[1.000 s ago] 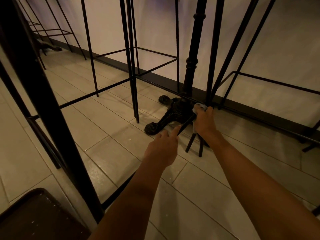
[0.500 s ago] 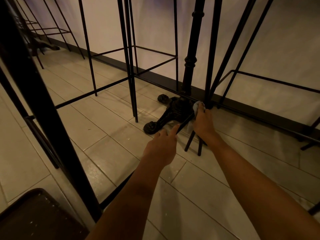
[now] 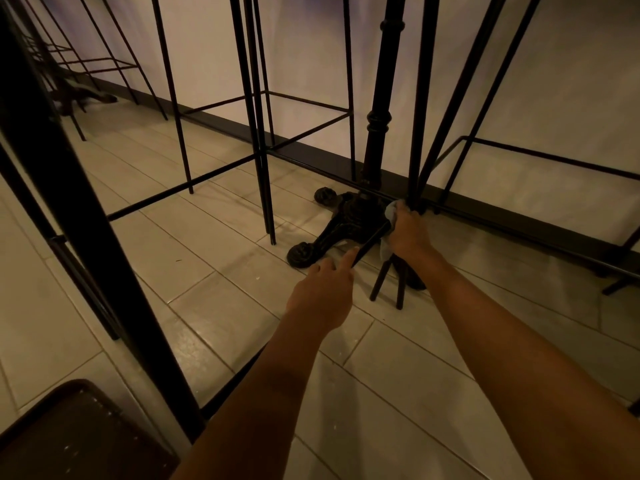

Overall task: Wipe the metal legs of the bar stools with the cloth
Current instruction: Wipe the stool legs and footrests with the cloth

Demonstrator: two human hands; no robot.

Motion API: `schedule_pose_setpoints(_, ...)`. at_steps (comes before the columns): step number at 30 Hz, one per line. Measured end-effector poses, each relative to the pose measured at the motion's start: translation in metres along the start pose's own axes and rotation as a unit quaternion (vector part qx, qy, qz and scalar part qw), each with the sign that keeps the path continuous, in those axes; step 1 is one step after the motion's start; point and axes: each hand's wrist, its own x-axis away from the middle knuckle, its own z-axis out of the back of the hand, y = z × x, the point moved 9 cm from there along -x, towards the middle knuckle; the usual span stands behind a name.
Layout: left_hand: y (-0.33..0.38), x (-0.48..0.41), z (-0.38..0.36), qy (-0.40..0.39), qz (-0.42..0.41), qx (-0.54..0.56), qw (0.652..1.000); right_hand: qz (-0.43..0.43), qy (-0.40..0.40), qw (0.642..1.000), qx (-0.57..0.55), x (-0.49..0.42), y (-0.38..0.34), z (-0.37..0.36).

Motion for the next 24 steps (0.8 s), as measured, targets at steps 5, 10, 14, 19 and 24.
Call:
schedule_pose_setpoints(5,0.001,0.0,0.001,0.002,-0.006,0.004,1.0,-0.011,0.053,0.997,-0.061,0.009,-0.004,0.001)
schedule_pose_setpoints(10,-0.002,-0.002,-0.001,-0.002,0.003,0.007,1.0,-0.057,0.033,0.994,-0.087,0.01,0.002,-0.009)
schedule_pose_setpoints(14,-0.001,-0.002,-0.004,-0.008,-0.002,0.006,1.0,0.015,0.014,0.999,-0.033,0.016,-0.008,-0.001)
schedule_pose_setpoints(19,0.005,0.002,0.003,0.001,-0.012,-0.011,1.0,0.08,0.021,0.996,-0.009,0.034,-0.013,-0.003)
schedule_pose_setpoints(24,0.002,-0.002,-0.001,-0.01,-0.006,-0.052,0.999,0.069,-0.016,0.997,0.018,0.041,-0.012,-0.01)
